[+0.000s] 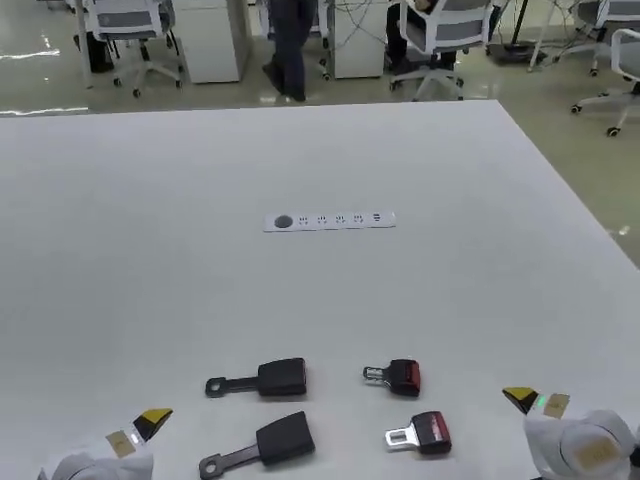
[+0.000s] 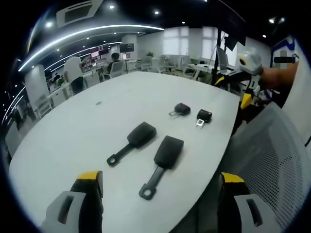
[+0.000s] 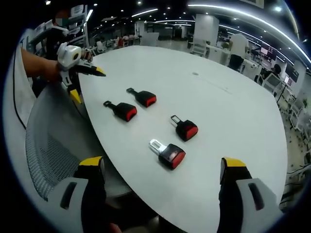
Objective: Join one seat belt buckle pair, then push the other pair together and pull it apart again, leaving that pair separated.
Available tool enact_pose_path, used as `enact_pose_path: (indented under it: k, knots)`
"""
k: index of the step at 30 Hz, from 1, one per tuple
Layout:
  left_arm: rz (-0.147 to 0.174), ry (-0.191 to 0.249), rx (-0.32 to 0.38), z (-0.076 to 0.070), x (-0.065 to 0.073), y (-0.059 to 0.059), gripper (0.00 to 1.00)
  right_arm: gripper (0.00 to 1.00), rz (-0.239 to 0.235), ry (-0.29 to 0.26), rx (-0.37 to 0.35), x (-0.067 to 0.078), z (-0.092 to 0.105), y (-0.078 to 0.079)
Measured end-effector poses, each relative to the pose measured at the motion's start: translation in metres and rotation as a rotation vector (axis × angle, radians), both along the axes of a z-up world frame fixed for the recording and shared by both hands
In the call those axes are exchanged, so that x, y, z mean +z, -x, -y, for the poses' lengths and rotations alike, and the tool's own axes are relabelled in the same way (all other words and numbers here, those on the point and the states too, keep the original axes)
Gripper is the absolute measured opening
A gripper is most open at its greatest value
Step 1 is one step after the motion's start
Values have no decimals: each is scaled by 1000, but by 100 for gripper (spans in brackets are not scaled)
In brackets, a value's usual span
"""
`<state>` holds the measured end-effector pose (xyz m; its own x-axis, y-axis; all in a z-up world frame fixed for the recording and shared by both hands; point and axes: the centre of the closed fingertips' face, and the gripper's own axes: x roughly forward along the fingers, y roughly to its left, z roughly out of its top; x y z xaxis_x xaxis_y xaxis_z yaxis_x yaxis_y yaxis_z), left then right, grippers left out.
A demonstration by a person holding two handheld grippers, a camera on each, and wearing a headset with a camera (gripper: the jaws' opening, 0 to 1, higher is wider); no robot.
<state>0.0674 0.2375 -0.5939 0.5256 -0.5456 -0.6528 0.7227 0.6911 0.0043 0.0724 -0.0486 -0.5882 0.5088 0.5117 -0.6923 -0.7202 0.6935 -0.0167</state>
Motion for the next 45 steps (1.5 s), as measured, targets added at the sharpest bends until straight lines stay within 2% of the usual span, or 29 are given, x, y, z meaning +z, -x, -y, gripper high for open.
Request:
enact_pose_path:
  k: [5,12,18,21,29,38,45]
  knots:
    - [-8,5,-15,4,2,0,100,100,-8,17,11,0,1,8]
    - [-4,12,-23,7,10,-7,99,97,-11,46,39,1,6,11]
    - [-2,11,-27,1,10,-15,98,95,-4,62,59,1,9,6]
    - [-6,6,-31,4,9,-12,98,93,-5,64,67,1,8,2]
    - [-8,4,-35,6,12,-13,96,91,15,74,89,6,9,-10]
    - [-16,5,-51,12,12,-16,93,88,4,75,121,3,1,-10]
    - [-18,-1,-72,14,13,-19,91,82,21,86,161,0,-5,-13]
